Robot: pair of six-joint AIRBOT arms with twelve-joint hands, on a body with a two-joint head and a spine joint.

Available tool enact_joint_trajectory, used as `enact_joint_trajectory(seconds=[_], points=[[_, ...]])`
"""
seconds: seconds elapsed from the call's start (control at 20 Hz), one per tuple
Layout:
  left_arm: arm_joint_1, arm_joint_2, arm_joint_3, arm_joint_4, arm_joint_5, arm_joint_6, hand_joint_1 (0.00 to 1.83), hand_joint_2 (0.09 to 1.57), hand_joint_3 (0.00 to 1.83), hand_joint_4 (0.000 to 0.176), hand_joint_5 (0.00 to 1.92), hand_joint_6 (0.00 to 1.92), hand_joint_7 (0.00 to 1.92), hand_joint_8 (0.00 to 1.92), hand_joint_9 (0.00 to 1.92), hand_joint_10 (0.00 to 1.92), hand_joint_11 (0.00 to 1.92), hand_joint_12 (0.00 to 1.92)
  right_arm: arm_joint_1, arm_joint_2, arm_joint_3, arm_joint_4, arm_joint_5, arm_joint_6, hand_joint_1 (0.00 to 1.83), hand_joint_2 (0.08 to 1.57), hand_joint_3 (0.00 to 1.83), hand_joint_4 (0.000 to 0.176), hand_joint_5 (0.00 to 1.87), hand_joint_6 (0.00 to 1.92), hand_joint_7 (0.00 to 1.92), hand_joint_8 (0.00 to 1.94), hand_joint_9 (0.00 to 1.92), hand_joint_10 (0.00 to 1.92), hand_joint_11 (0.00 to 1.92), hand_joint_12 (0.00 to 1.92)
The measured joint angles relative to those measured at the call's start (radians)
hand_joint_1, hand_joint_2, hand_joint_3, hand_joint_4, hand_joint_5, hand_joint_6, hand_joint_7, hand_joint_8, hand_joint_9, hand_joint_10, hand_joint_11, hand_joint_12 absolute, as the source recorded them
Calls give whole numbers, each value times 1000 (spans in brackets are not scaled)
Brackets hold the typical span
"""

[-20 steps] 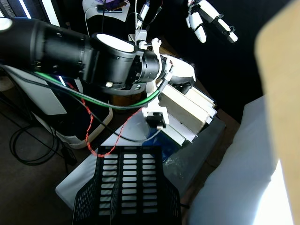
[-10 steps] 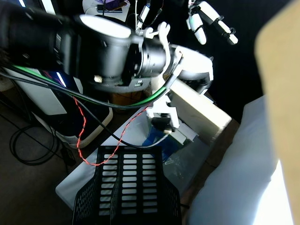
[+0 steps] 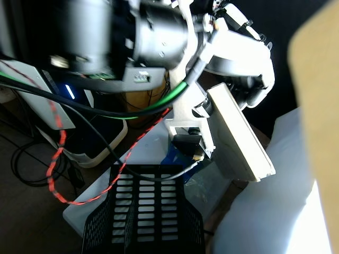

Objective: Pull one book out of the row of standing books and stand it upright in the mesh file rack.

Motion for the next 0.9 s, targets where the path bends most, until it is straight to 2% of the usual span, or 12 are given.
enact_joint_trajectory(seconds=[0.05,0.1,0.15,0.2,0.25,0.3,0.4,0.65,0.7,0.8,0.85,0.9], points=[[0,0,0,1,0,0,532,1404,0,61,23,2,0,0,0,0,0,0,1,1,0,-4,0,0,1329,1183,3,0,770,1156,900,1241,802,1506,568,1897],[0,0,0,0,0,0,500,1412,3,59,17,2,0,0,0,0,0,0,1,2,-2,-9,1,0,1351,1184,2,0,756,1193,913,1216,768,1467,381,1849],[0,0,0,0,1,0,506,1412,2,57,21,3,0,0,0,0,0,0,1,4,-3,-11,0,1,1357,1179,0,0,740,1230,938,1176,788,1400,315,1798],[-4,0,0,2,4,0,508,1411,2,56,23,4,0,0,0,0,0,0,15,20,-21,-28,1,1,1359,1177,0,0,726,1251,930,1164,812,1382,390,1767],[-4,0,0,2,5,0,518,1404,0,61,24,4,0,0,0,0,0,0,27,32,-32,-30,3,2,1361,1175,0,0,739,1229,935,1143,810,1402,400,1761],[-7,0,1,1,7,1,512,1405,0,67,22,2,0,0,0,0,0,0,56,52,-46,-39,8,5,1358,1177,0,0,761,1217,935,1147,770,1441,293,1860],[-7,-1,1,0,7,1,474,1409,2,60,18,0,0,0,0,0,0,0,82,72,-55,-32,-6,5,1350,1197,4,0,760,1225,885,1227,703,1531,156,1919],[-25,-1,1,5,19,3,489,1406,0,63,22,3,0,0,0,0,0,0,151,151,-122,-84,-5,6,1353,1202,1,0,732,1209,840,1296,766,1511,359,1872],[-28,-1,1,10,20,4,489,1409,1,56,22,3,0,0,0,0,0,0,170,163,-136,-84,-14,6,1354,1198,0,0,719,1263,879,1243,757,1481,238,1875],[-28,-7,1,19,19,4,516,1407,0,48,31,5,0,0,0,0,0,0,179,187,-159,-99,-23,6,1357,1186,0,0,728,1285,905,1172,793,1421,313,1828],[-28,-13,1,16,23,3,533,1404,0,53,26,3,0,0,0,0,0,0,178,200,-167,-137,-19,18,1357,1187,0,0,723,1275,893,1189,802,1425,406,1811],[-28,-13,1,21,35,4,513,1405,0,51,19,1,0,0,0,0,0,0,179,208,-169,-192,-16,66,1358,1186,0,0,717,1272,884,1186,822,1420,490,1764]])
